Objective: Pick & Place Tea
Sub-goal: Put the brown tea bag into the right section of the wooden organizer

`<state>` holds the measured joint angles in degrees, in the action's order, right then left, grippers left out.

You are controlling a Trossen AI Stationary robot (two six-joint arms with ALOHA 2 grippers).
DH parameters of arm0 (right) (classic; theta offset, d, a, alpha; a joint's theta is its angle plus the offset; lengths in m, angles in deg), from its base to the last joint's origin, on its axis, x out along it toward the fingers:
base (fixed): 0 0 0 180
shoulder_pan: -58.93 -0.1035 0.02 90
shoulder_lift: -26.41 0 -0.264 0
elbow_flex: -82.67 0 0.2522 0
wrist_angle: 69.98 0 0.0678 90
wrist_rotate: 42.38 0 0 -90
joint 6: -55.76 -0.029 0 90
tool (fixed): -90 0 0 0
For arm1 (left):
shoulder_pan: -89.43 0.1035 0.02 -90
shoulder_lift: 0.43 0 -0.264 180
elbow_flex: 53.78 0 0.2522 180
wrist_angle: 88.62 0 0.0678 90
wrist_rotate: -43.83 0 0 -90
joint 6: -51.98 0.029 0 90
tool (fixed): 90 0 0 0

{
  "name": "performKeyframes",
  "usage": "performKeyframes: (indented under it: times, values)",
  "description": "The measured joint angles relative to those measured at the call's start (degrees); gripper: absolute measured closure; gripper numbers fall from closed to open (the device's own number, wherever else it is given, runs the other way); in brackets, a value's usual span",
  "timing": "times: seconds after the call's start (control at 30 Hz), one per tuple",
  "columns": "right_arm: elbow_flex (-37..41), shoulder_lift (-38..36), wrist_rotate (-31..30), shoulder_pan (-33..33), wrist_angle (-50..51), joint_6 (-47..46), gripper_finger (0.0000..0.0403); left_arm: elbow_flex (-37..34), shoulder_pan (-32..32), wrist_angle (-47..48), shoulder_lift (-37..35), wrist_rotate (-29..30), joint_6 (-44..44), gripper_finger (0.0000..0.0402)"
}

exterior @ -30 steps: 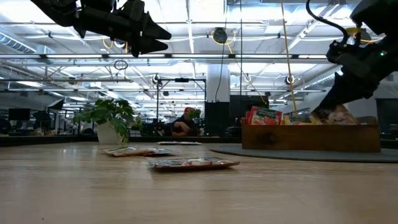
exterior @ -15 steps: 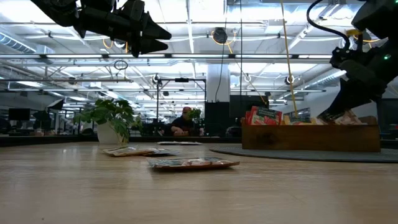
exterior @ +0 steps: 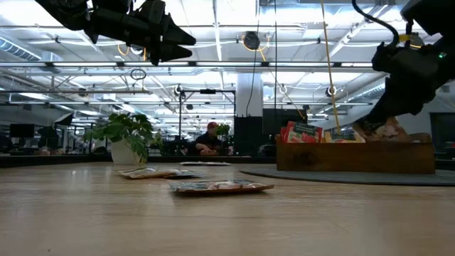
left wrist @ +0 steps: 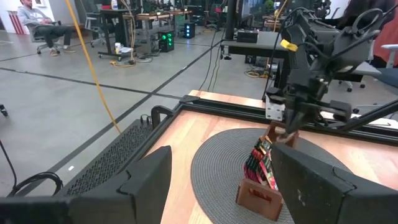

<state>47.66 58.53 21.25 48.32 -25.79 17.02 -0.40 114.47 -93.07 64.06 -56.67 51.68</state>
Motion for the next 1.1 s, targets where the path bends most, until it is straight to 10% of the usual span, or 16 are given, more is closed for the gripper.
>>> performKeyframes:
  times: [0.47, 1.1]
  values:
    - [1.40, 0.02, 3.96, -0.01, 7.03, -5.19, 0.0403, 0.00, 0.02, -0.01, 0.00, 0.00, 0.00, 0.0131]
    - [1.42, 0.02, -5.05, -0.02, 8.58, -11.54, 0.0388, 0.00, 0.00, 0.01, 0.00, 0.00, 0.00, 0.0131]
